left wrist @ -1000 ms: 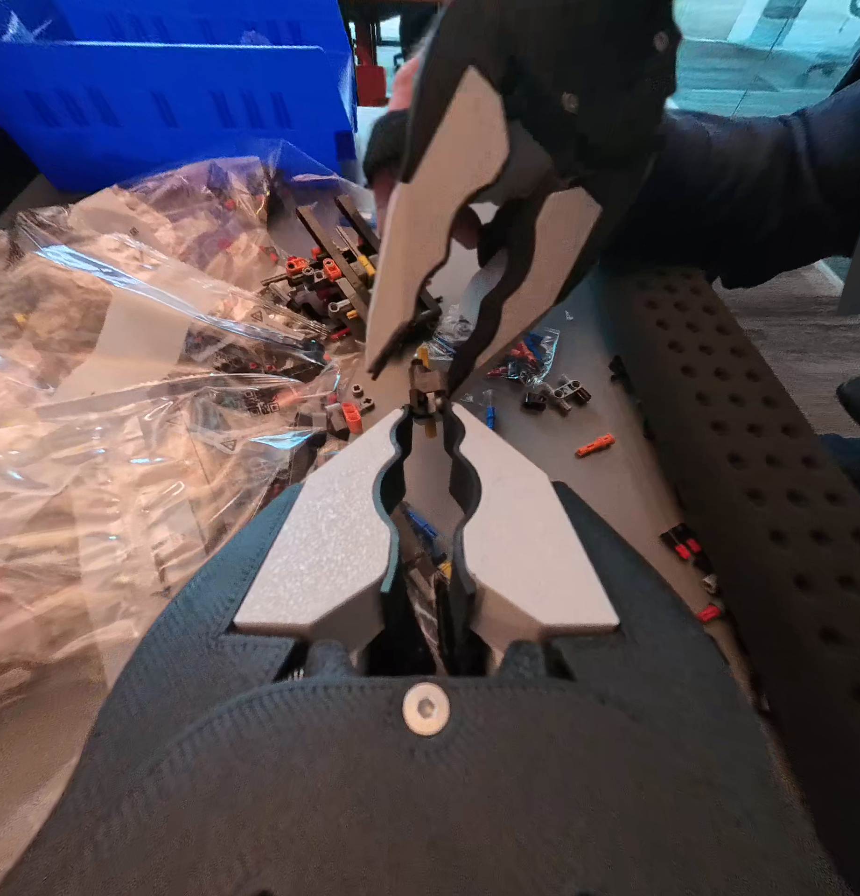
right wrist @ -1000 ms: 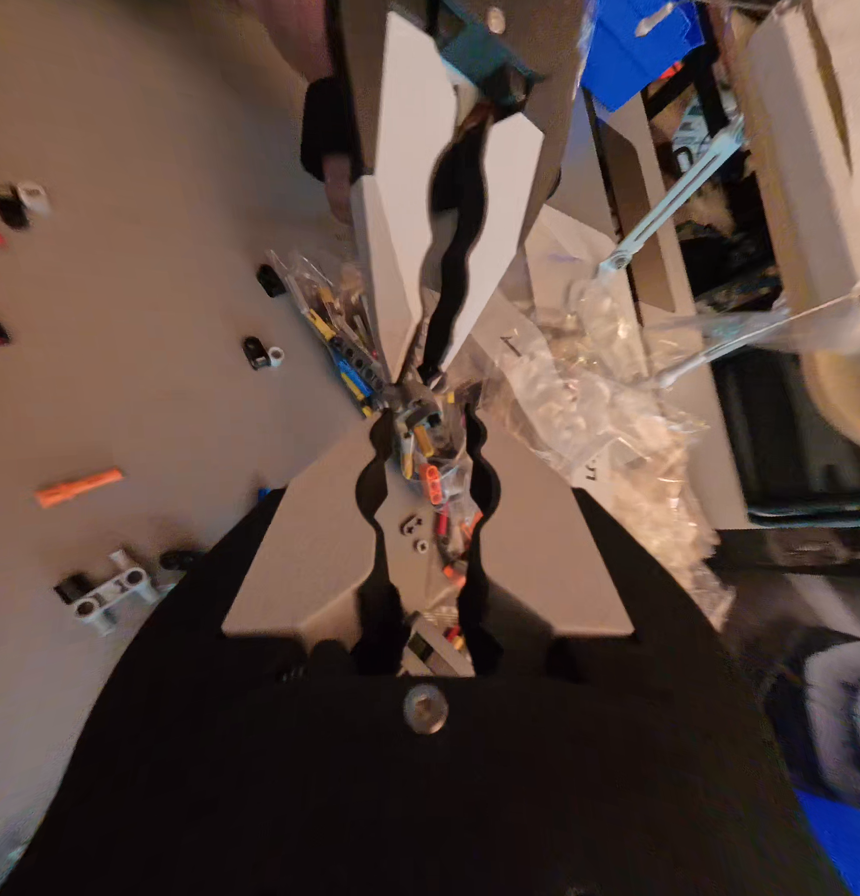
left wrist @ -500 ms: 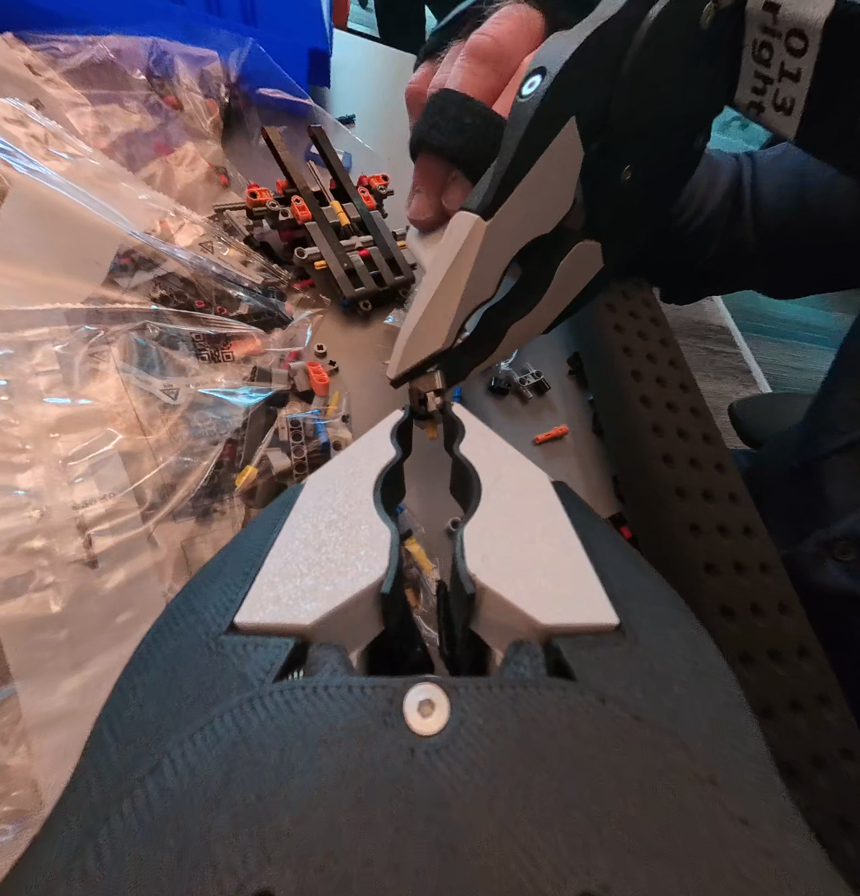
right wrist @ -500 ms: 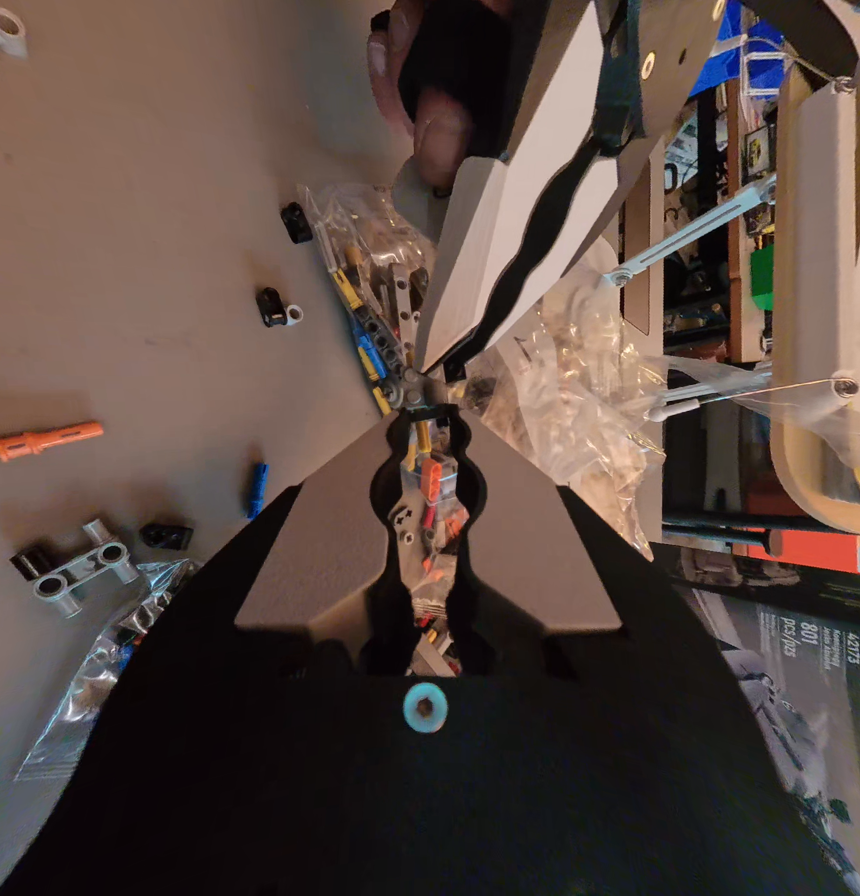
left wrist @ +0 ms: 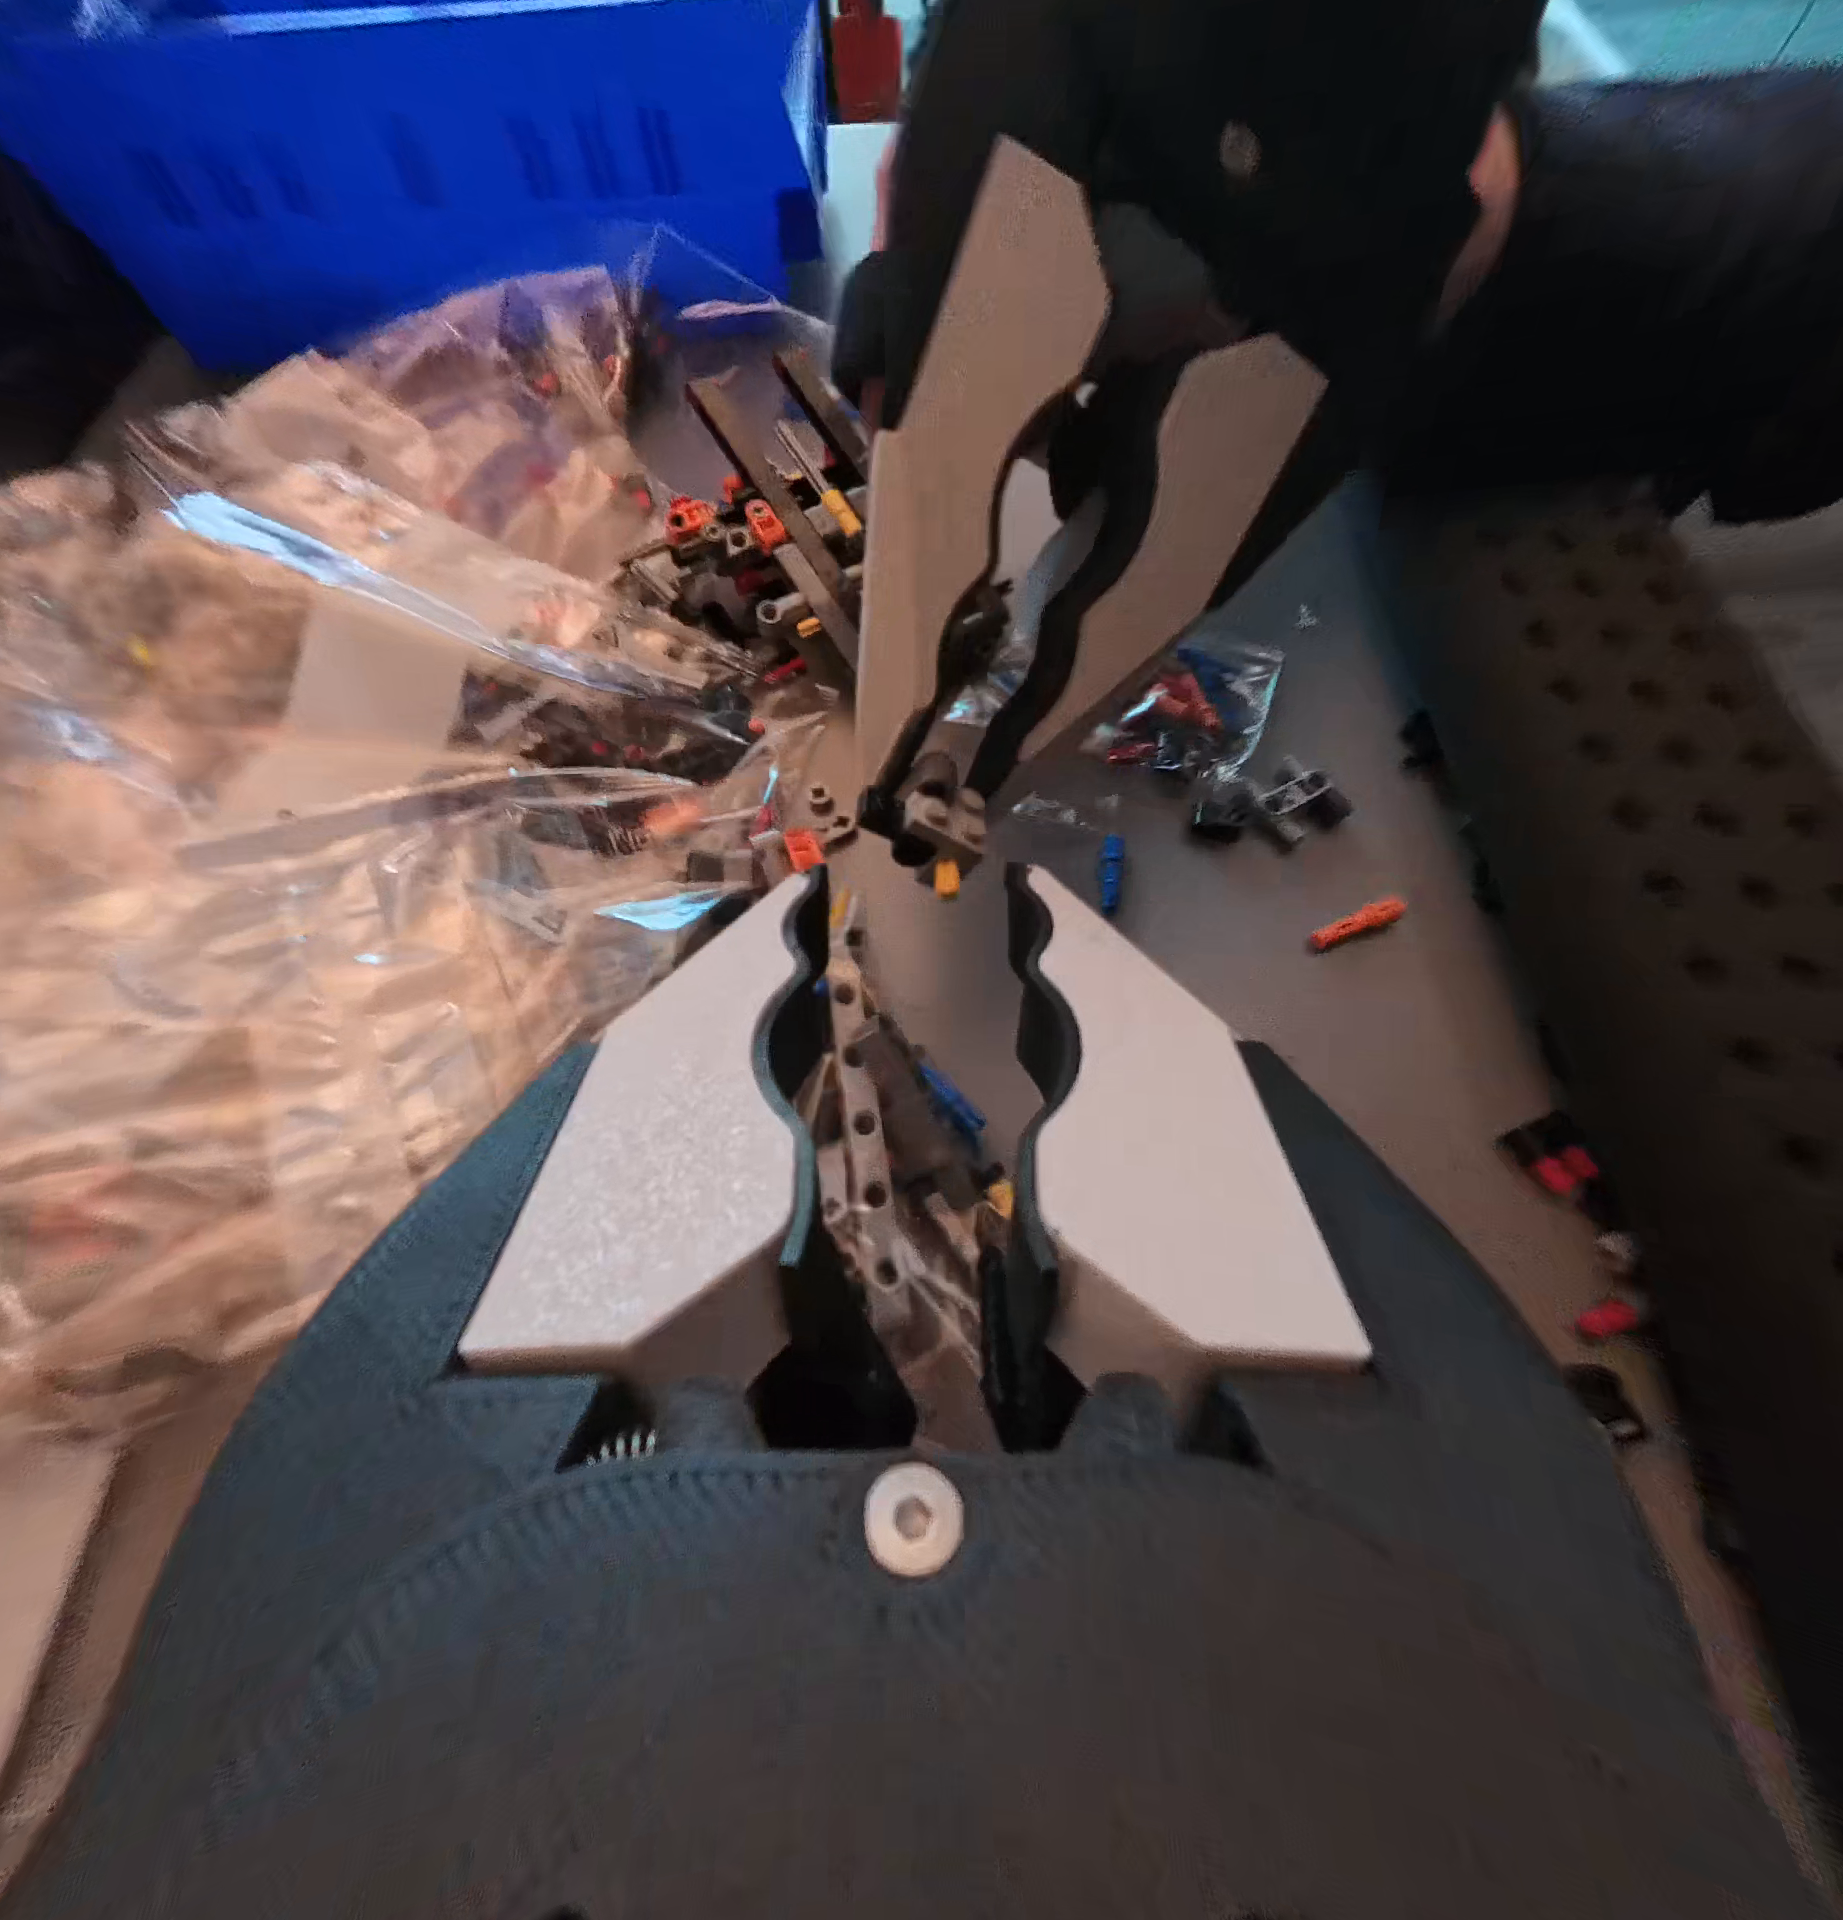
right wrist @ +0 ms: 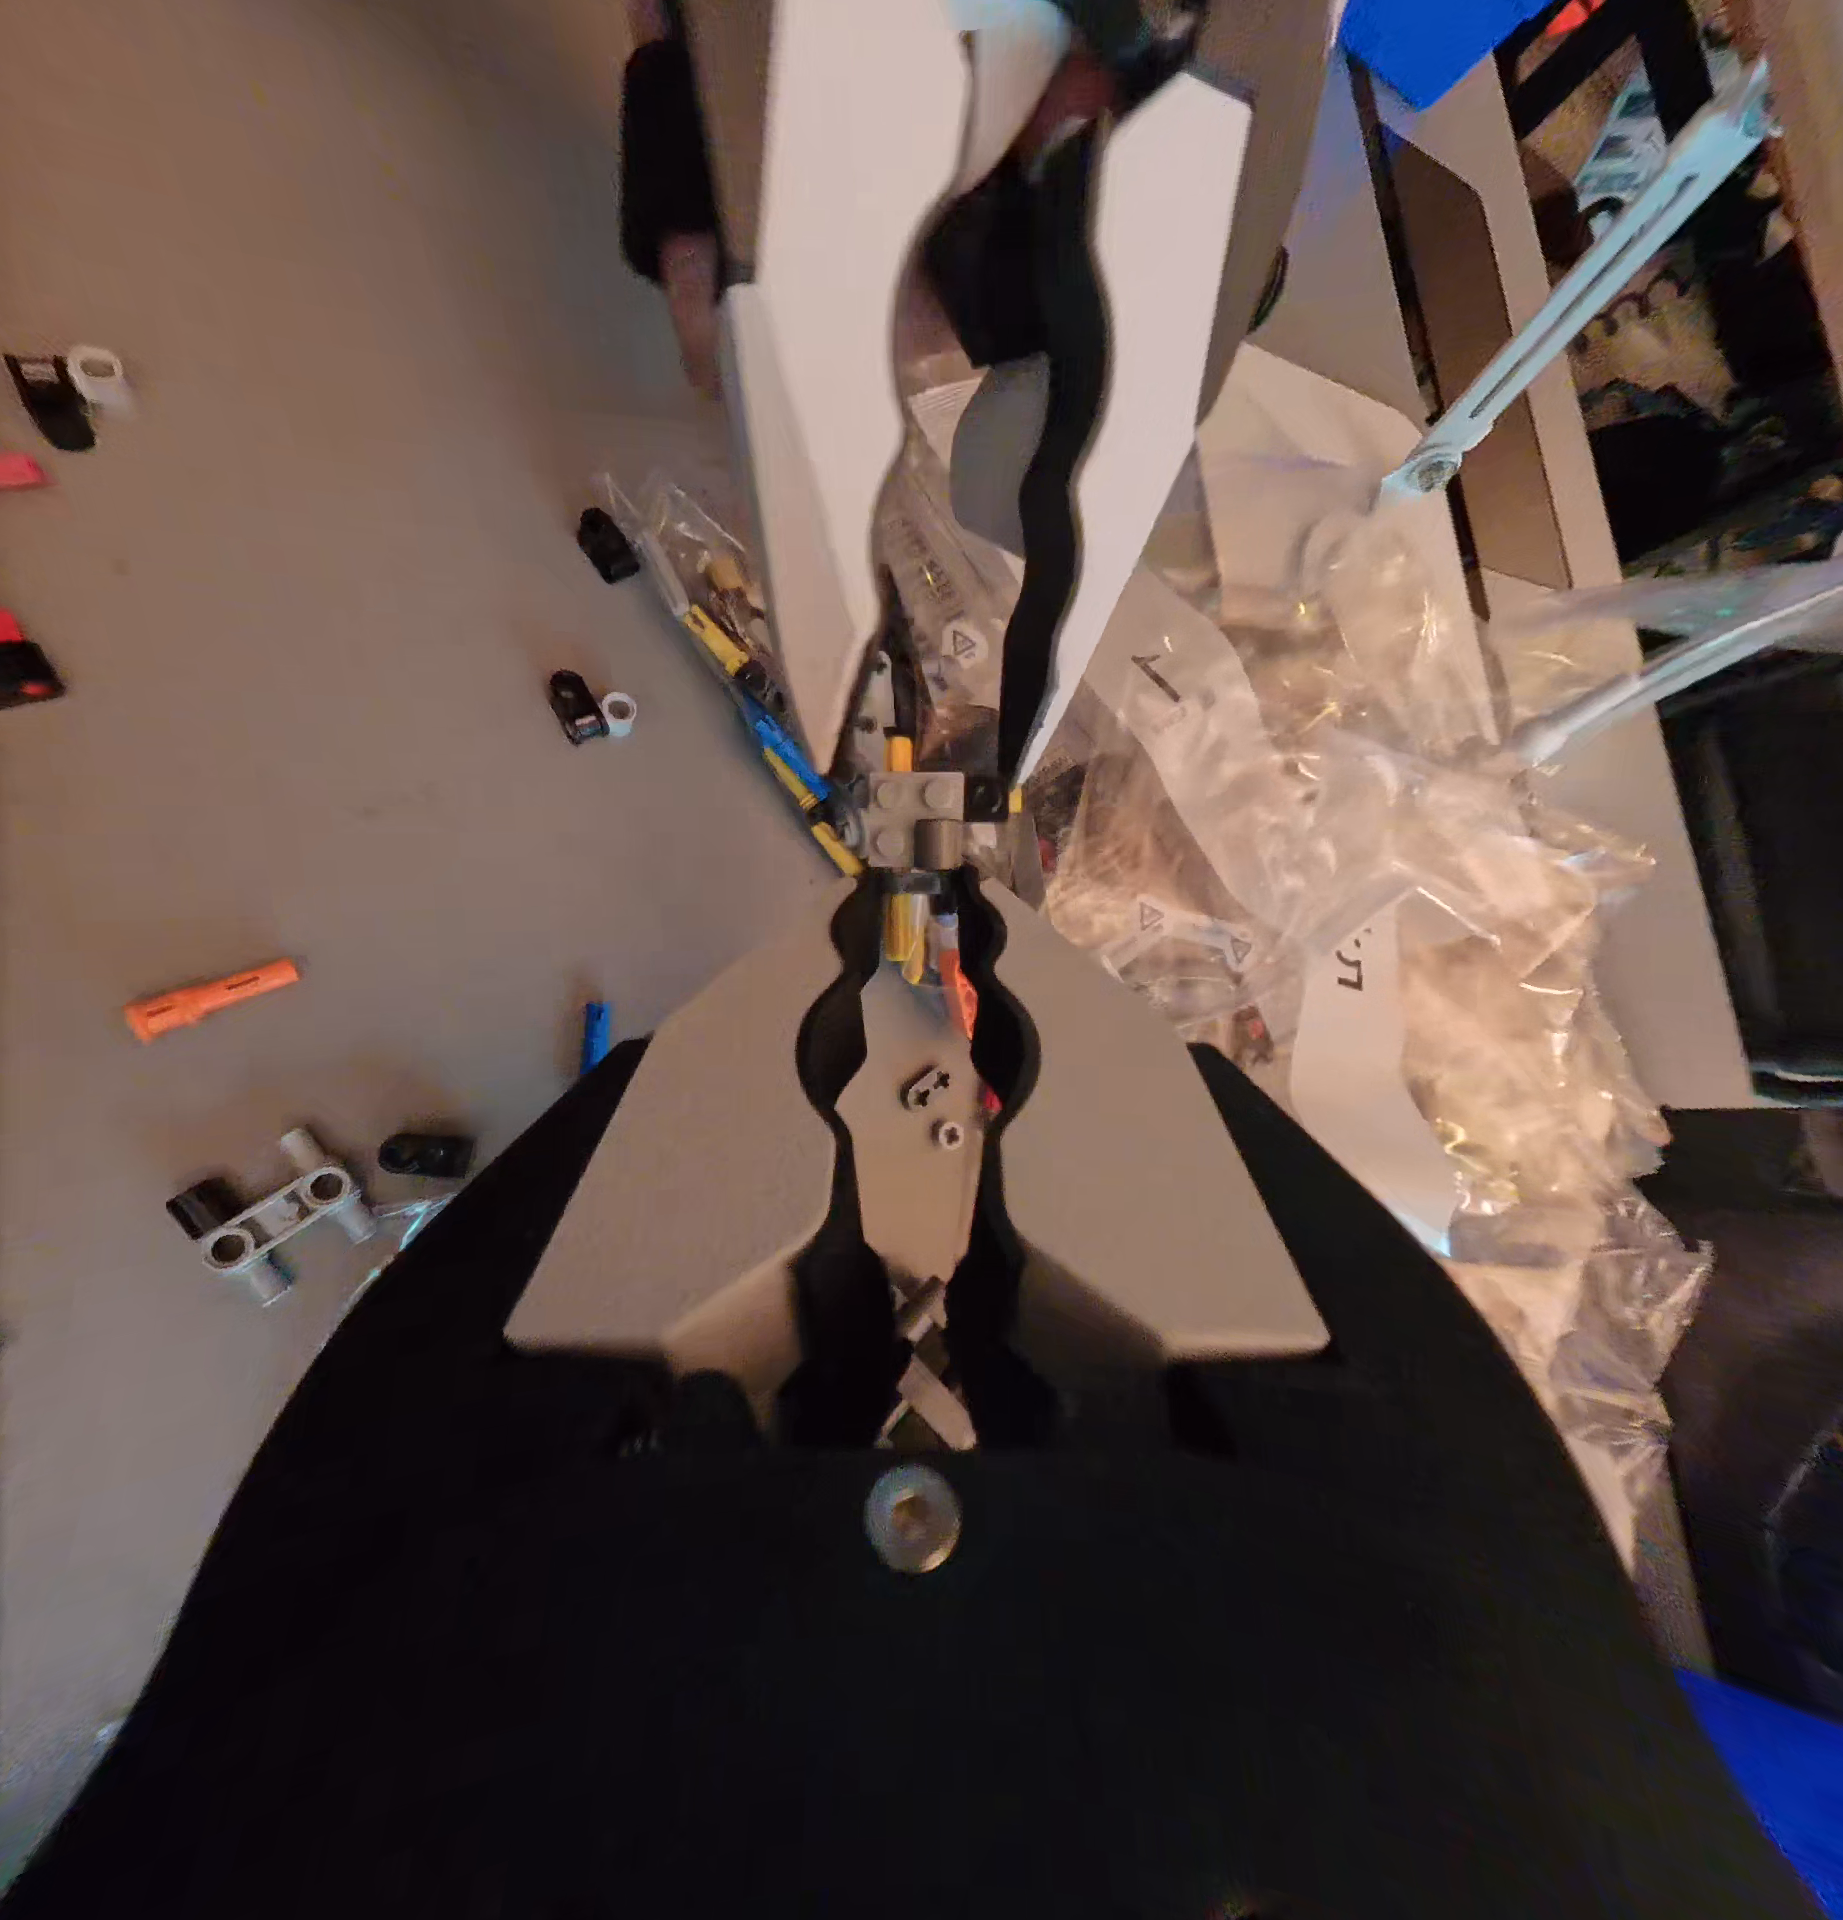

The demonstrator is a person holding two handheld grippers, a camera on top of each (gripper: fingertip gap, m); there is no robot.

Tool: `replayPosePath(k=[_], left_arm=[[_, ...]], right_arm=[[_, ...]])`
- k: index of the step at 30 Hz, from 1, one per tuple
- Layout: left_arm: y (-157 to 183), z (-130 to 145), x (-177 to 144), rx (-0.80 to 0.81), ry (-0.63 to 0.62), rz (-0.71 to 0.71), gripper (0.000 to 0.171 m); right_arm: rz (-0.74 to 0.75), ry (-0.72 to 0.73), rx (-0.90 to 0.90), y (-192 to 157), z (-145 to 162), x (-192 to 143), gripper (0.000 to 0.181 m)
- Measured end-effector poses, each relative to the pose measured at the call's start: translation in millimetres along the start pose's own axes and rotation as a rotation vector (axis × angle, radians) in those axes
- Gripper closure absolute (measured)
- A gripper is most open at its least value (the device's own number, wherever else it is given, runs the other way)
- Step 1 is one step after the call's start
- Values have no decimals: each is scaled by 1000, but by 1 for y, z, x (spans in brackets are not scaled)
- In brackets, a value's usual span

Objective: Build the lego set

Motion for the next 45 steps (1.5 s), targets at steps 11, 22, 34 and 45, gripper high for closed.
replayPosePath(k=[11,22,34,45], left_arm=[[2,-3,9,196,-37,-91,151],[3,-4,11,250,-59,-117,143],[0,-5,10,287,-64,-151,157],[0,-14,6,249,14,-145,158]], right_arm=[[-27,6,22,-2,-1,1,169],[-18,-7,15,-1,1,1,169],[-24,7,75,2,-1,0,169],[-15,46,70,4,-7,-10,170]])
Point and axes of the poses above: each gripper's, where its closed fingertips meet, x out along the fingers, z out of its underside, y = z × x across the jaws, the point moved 1 cm from there along -x, back along the fingers, and after that the axes turned 10 degrees about x, right-handed, at the moved point
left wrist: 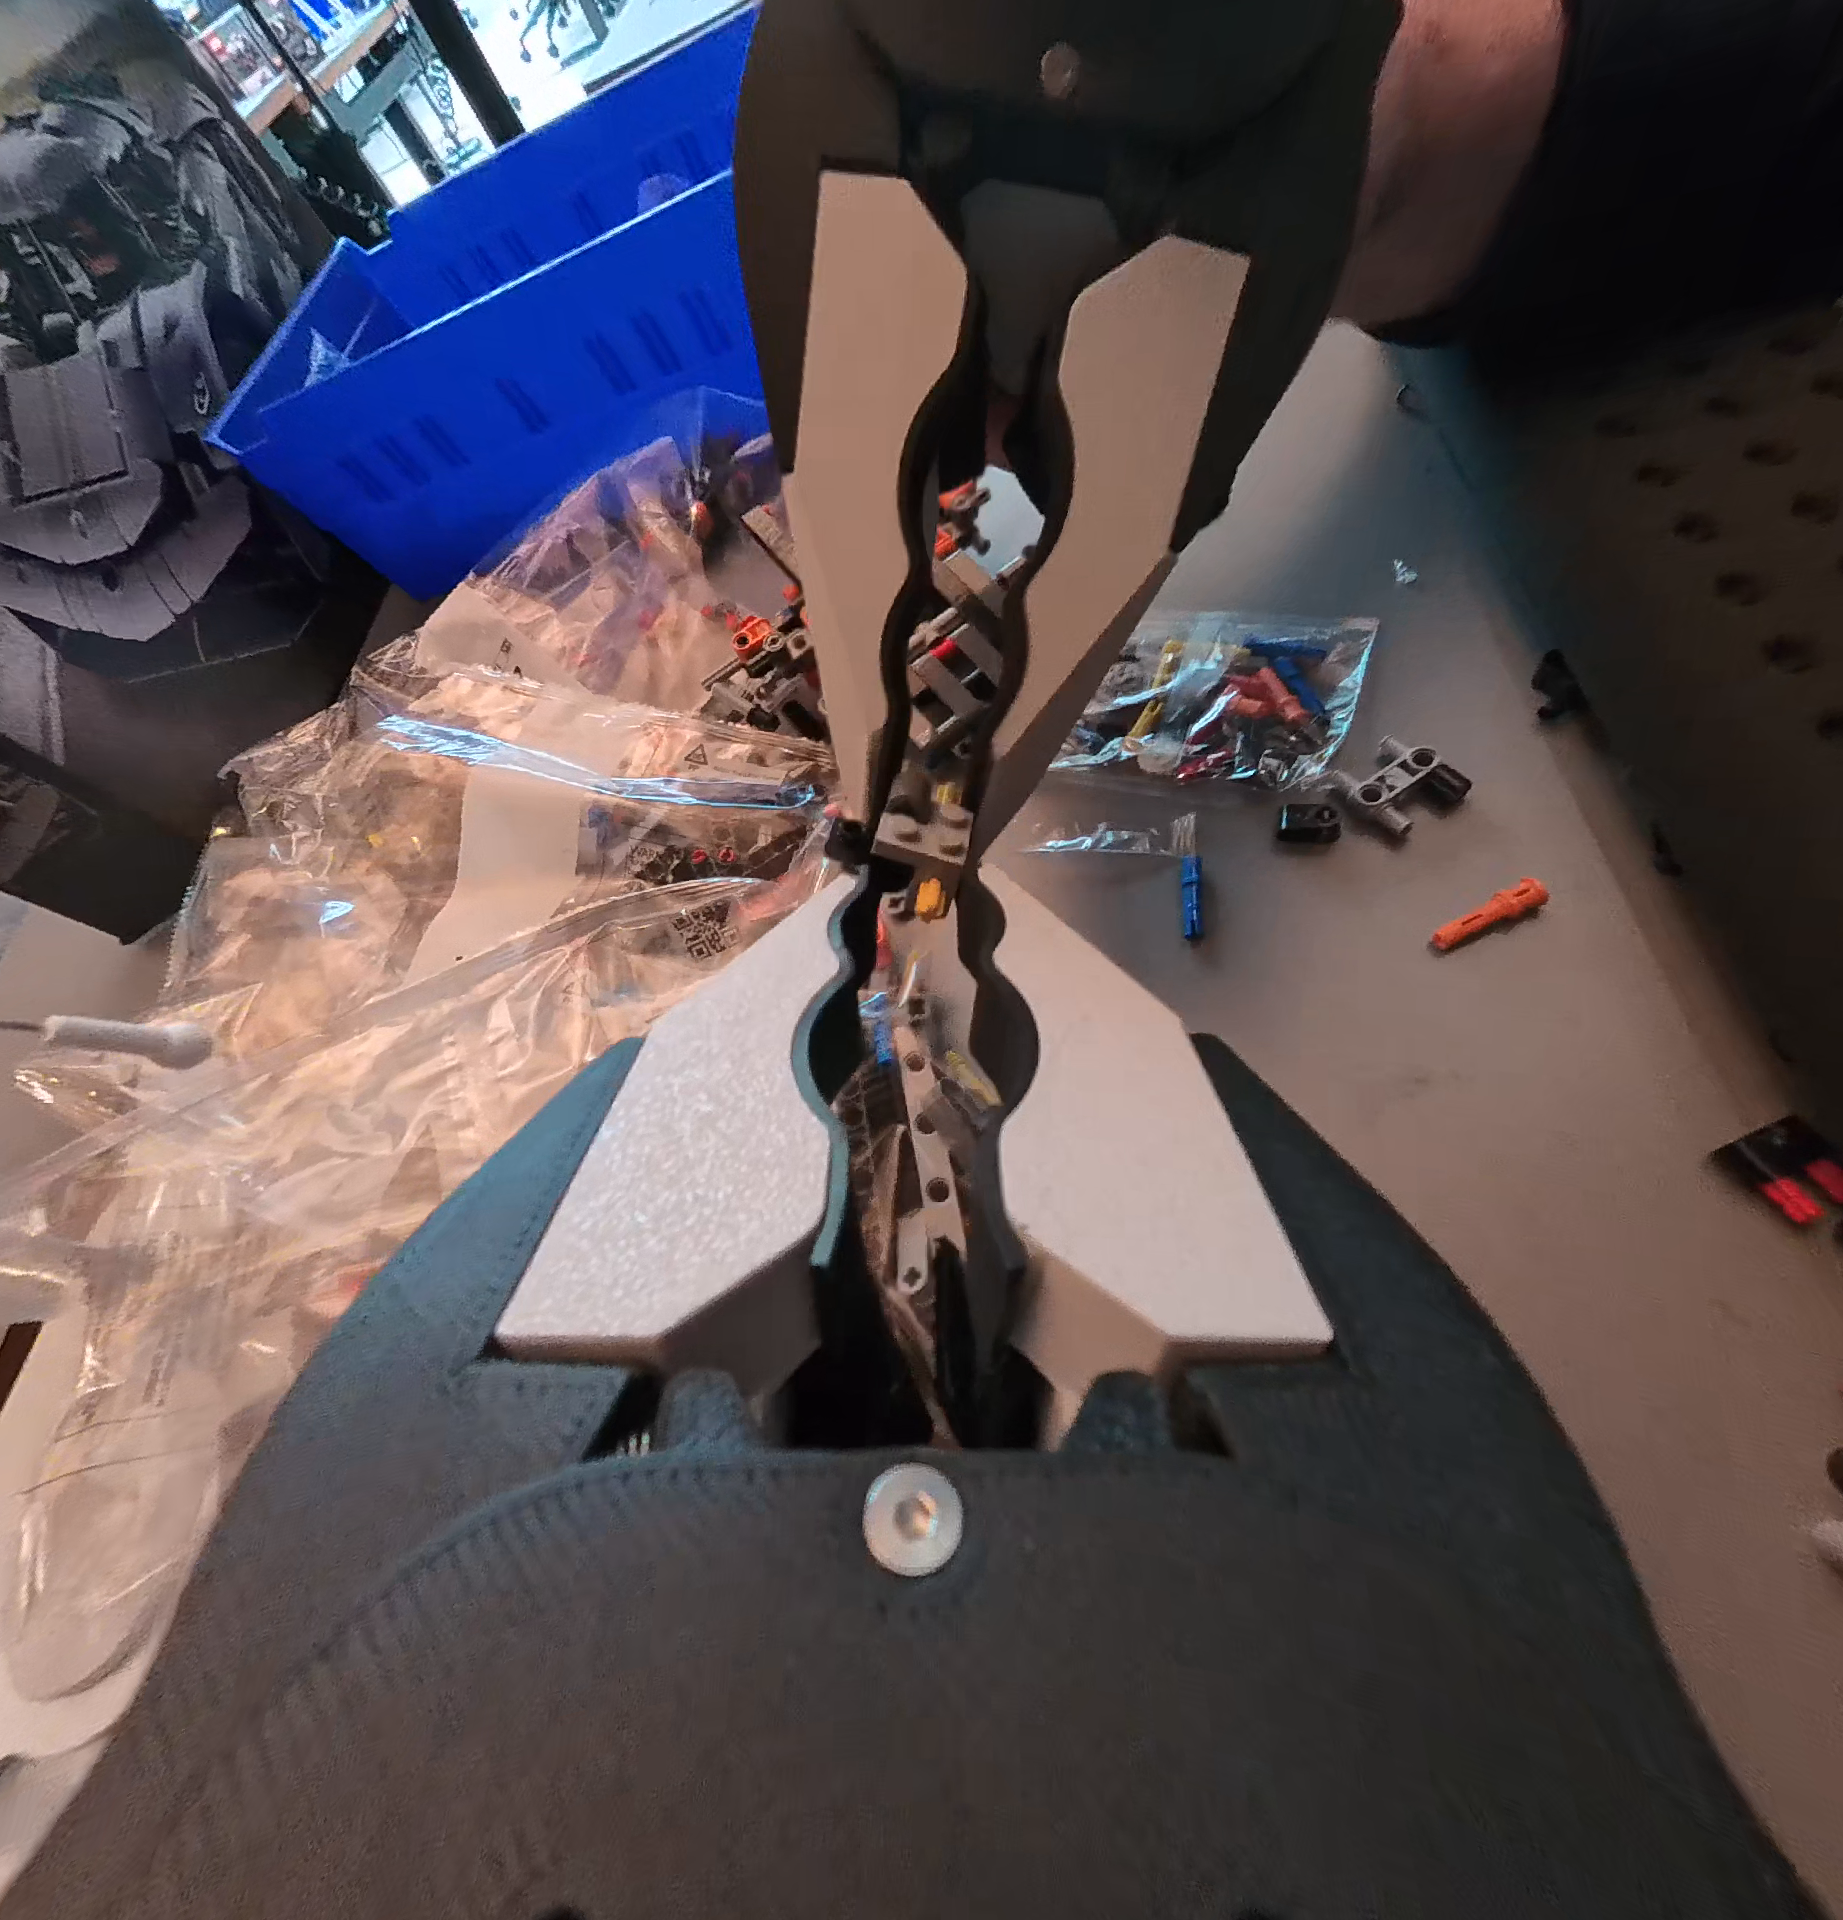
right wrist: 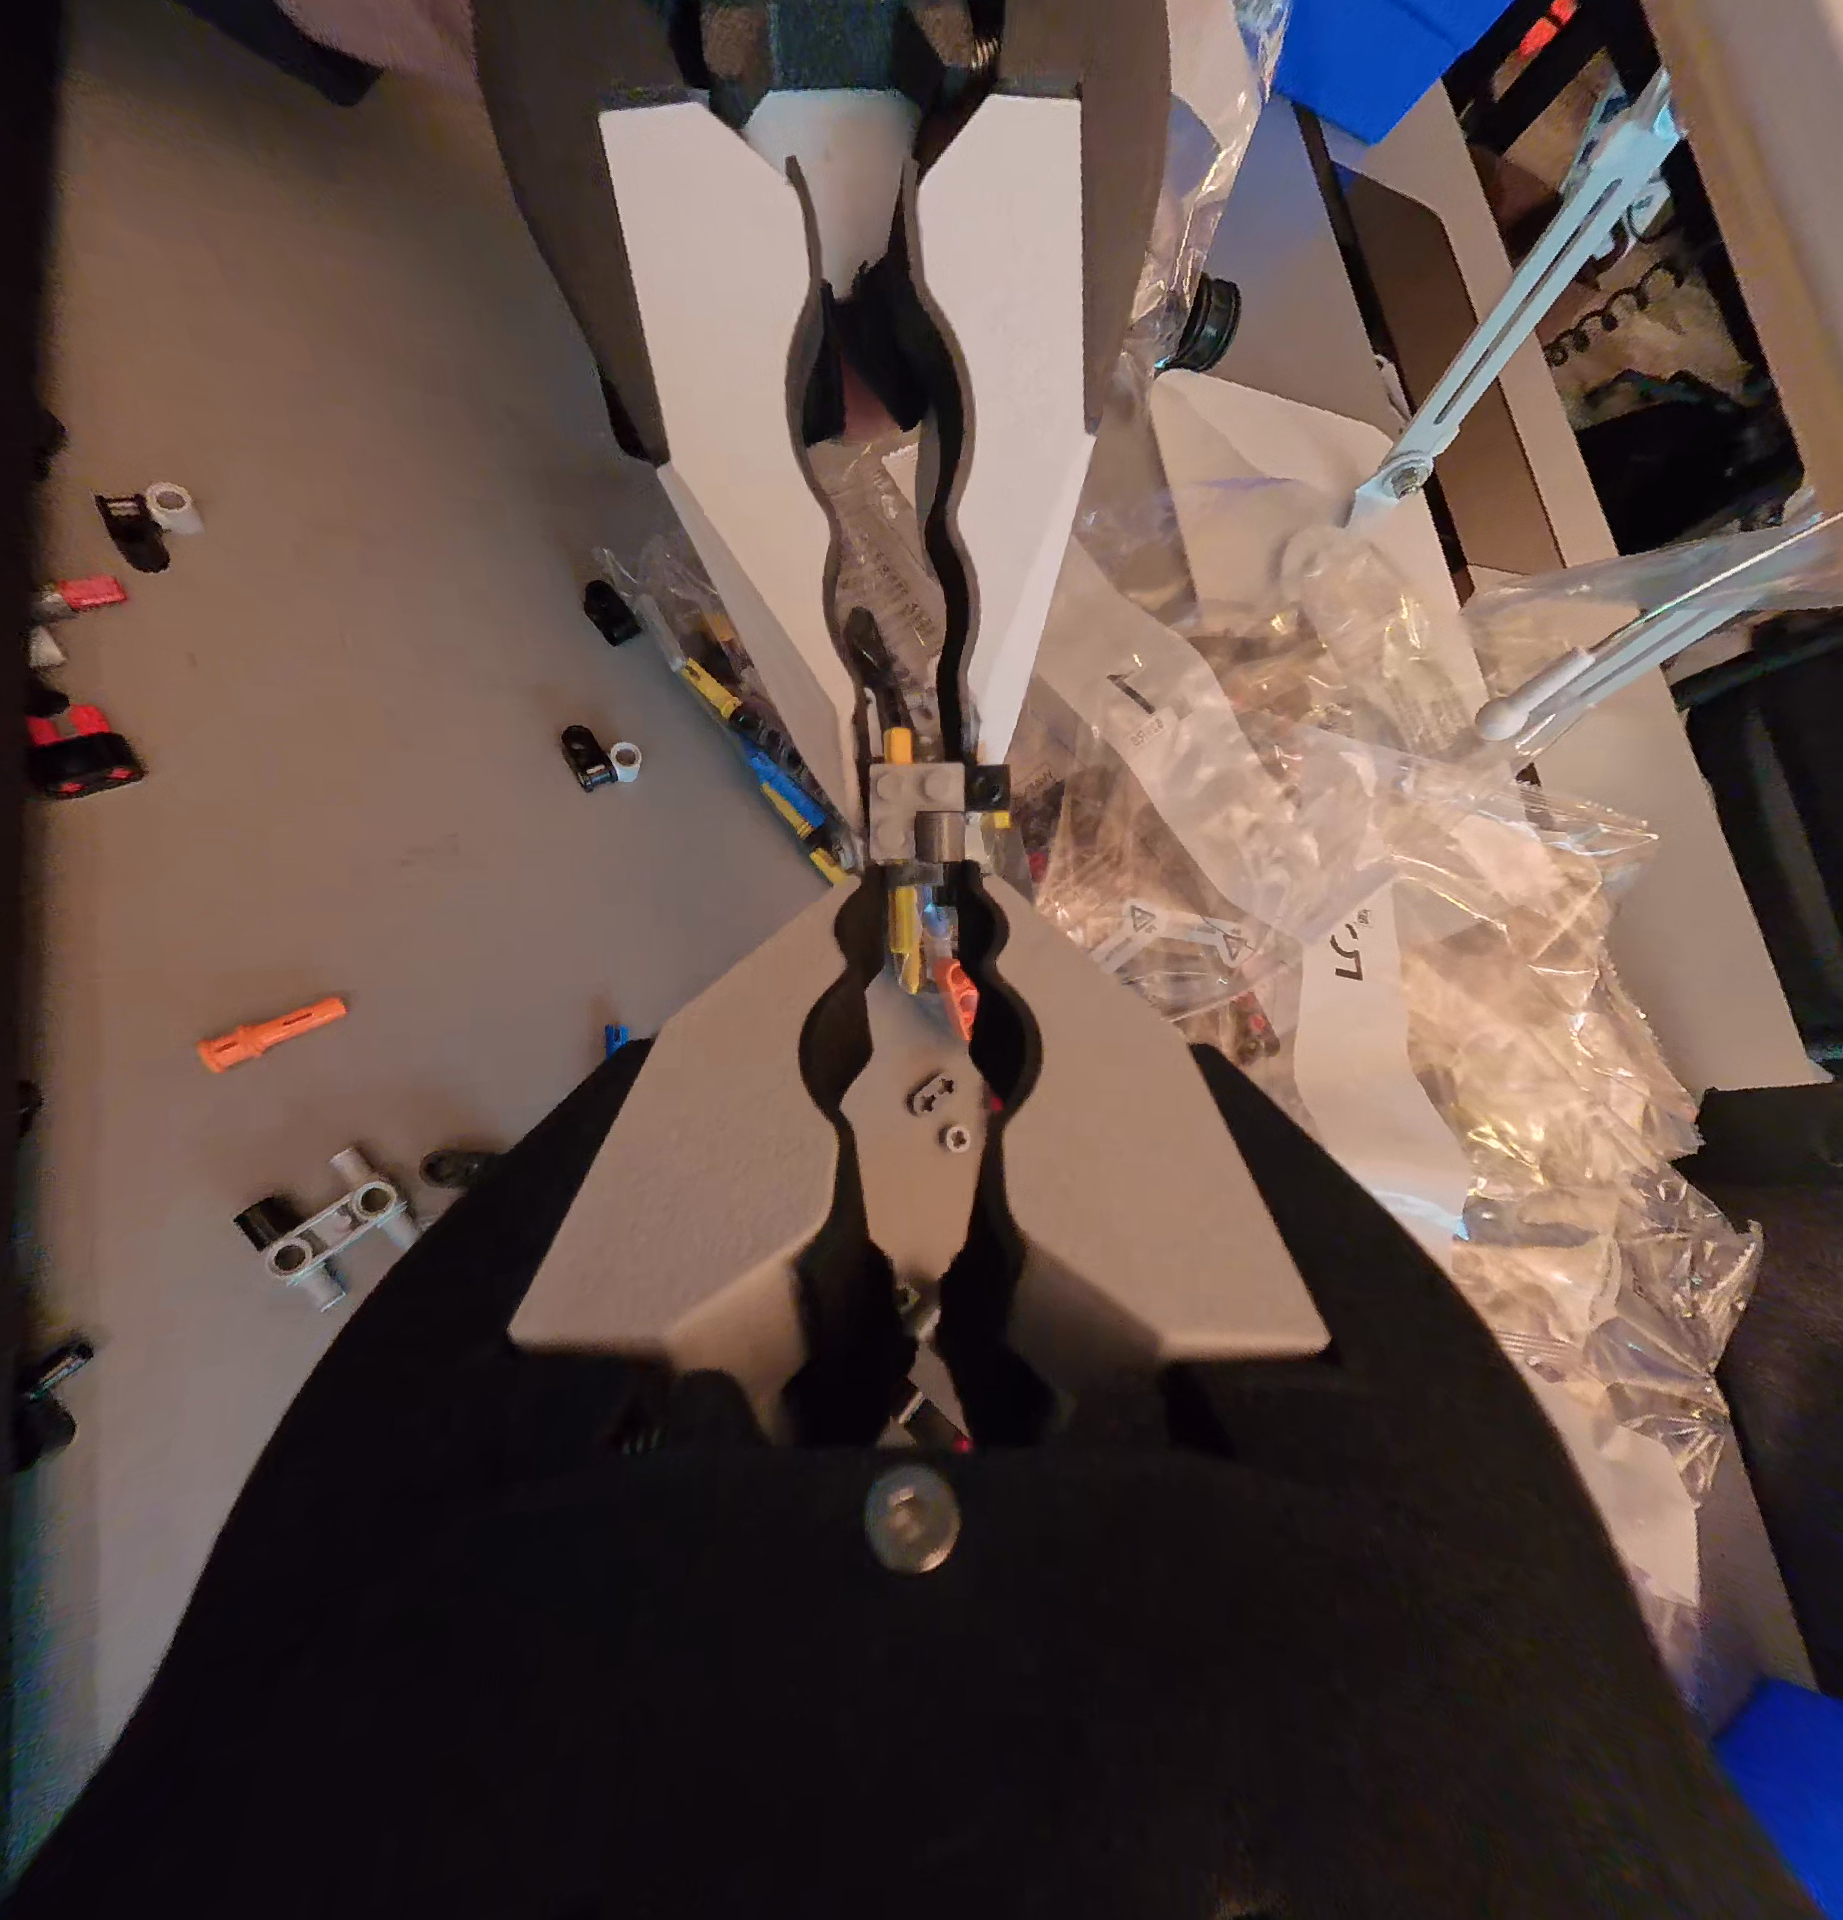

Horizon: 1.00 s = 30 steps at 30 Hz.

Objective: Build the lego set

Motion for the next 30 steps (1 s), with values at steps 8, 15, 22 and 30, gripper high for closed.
replayPosePath(k=[8,15,22,30], left_arm=[[3,-9,-7,-56,80,54,166],[6,-8,-7,-52,72,76,166],[3,7,2,-31,-20,34,136],[11,4,8,90,-48,14,147]], right_arm=[[-22,35,-12,-3,-5,-11,171],[-3,15,-66,-5,-4,-10,170],[-31,-36,-70,-10,5,0,170],[-56,-51,-60,-13,8,4,170]])
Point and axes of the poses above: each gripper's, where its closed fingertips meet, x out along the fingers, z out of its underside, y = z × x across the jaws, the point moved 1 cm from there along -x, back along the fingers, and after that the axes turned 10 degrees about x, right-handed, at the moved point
